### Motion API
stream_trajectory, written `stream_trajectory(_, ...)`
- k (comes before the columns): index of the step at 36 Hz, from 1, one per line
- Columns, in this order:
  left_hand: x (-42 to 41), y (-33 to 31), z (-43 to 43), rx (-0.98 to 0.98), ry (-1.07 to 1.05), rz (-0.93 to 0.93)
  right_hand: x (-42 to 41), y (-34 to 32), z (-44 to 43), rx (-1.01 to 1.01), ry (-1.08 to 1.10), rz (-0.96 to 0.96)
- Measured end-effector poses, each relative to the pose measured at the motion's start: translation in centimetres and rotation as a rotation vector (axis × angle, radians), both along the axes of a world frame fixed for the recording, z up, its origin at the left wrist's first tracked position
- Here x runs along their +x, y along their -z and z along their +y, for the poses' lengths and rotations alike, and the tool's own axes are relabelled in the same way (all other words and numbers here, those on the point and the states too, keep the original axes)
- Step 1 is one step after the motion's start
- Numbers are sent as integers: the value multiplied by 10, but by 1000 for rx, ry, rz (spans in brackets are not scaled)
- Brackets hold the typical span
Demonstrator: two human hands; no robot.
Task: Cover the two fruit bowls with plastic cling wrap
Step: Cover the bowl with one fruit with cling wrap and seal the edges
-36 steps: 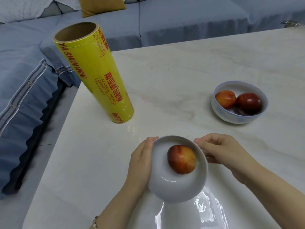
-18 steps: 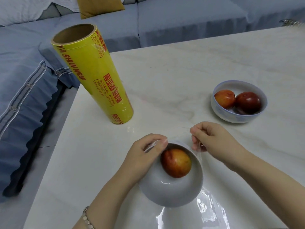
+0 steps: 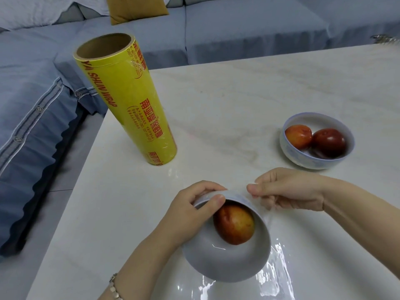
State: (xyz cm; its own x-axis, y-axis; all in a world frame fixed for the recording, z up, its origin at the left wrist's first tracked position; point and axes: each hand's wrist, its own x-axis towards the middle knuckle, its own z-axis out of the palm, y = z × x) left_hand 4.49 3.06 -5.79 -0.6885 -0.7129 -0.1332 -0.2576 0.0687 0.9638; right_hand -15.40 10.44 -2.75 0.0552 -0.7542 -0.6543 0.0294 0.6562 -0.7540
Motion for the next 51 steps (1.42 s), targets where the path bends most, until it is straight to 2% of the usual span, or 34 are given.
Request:
stream_trajectory(3, -1, -1, -1, -5, 15, -17, 4, 8, 3, -241, 190, 13)
stream_trajectory(5, -2, -2, -2, -7, 30, -28, 9, 15, 4, -327, 324, -82)
stream_trajectory(9, -2, -1, -4, -25, 57, -32, 25, 25, 5, -408, 418, -390)
stream_trajectory(15, -1, -1, -4, -16, 66, -25, 27, 28, 9, -436, 457, -462)
stream_trajectory(24, 4, 1, 1, -76, 24, -1, 51, 20, 5, -272, 690, -183)
stream_trajectory(31, 8, 2, 4, -90, -22, 33, 58, 17, -1, -331, 660, 127)
stream_trajectory(35, 9, 2, 5, -91, -29, 38, 54, 16, -1, -251, 609, 49)
stream_trajectory(46, 11, 4, 7, -75, -66, 38, 51, 18, -4, -86, 547, 80)
stream_trajectory(51, 11, 5, 6, -69, -65, 35, 49, 21, -3, -60, 522, -33)
